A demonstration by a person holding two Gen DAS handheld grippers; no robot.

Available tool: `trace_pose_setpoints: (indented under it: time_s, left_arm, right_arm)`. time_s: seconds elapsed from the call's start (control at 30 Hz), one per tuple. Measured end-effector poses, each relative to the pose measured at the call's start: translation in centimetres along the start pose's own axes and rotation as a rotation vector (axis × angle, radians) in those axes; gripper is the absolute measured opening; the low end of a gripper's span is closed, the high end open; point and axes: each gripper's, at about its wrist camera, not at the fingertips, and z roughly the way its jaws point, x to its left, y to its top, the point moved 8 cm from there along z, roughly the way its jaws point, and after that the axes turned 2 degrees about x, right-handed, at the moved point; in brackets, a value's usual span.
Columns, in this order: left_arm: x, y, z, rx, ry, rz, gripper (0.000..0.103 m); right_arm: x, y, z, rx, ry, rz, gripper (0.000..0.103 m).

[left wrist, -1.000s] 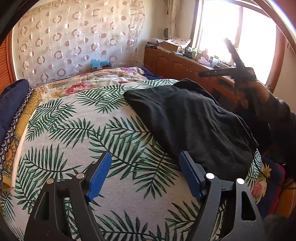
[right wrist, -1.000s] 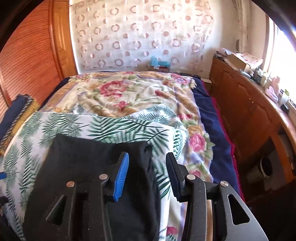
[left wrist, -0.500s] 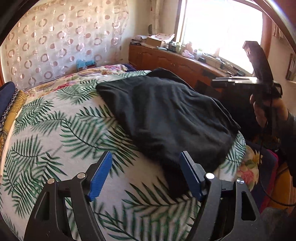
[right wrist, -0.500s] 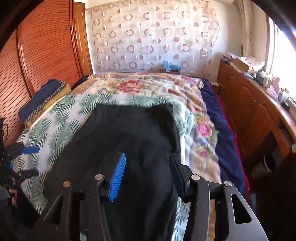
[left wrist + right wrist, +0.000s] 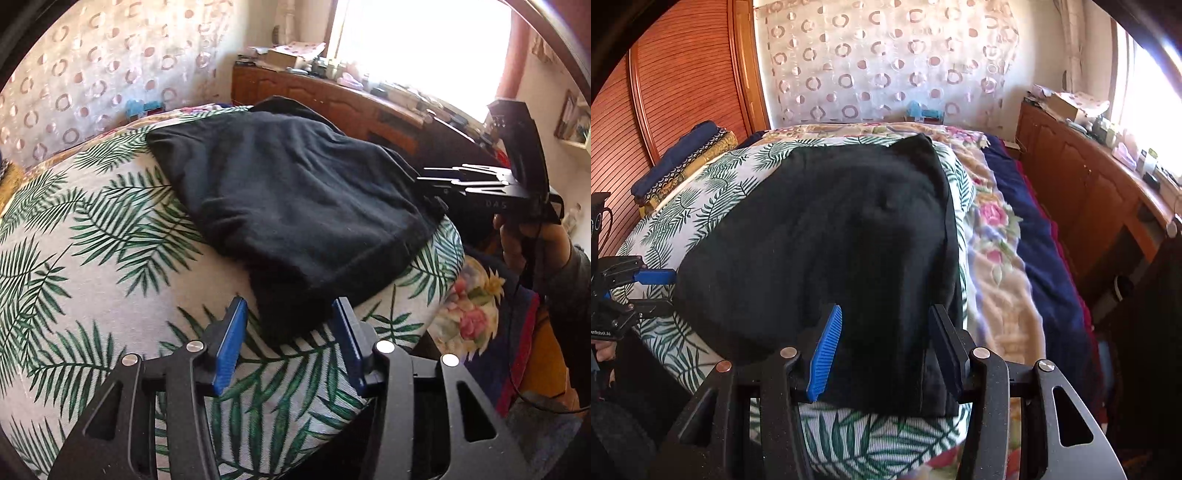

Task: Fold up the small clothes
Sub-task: 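Open the right gripper and release the folded bundle on the bed, then grasp the folded bundle's edge with the left gripper while the right gripper grasps it too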

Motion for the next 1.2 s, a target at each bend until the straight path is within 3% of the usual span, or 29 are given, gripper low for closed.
trace_pose_setpoints:
  time_s: [0.2,0.23,0.27,0.57,0.67,0.73,1.2]
  left_arm:
    - [0.5,-0.1,0.8,0.006,0.015,-0.014,0.028]
    - [0.6,-0.2,0.8,0.001,0.02,-0.014,0.014]
    - [0.5,-0.2,0.6,-0.003,0.019,-0.009,0.006]
    - [-2.2,1.6,-4.4,-0.133,0.002,0.026,0.005]
    - [-2.2,2.7,-5.3,-0.157,-0.01,0.018,0.005]
    - [-2.1,3.2,-5.4,-0.164,-0.012,0.017,0.005]
    - [-2.7,7.2,-7.1,-0.25,-0.019,0.03,0.005]
  right_arm:
    - [1.0,0.1,0.9,-0.003,0.032,0.02,0.051]
    - [1.1,0.2,1.0,-0.004,0.036,0.015,0.051]
    - [1.5,0.3,0.9,-0.008,0.041,0.009,0.051]
    - [4.6,-0.1,0.3,-0.038,0.133,-0.055,0.052]
    - [5.9,-0.5,-0.5,-0.055,0.173,-0.096,0.065]
    - [6.8,-0.7,-1.0,-0.071,0.208,-0.127,0.067]
    - [7.9,-2.0,1.6,-0.007,0.184,-0.231,0.071]
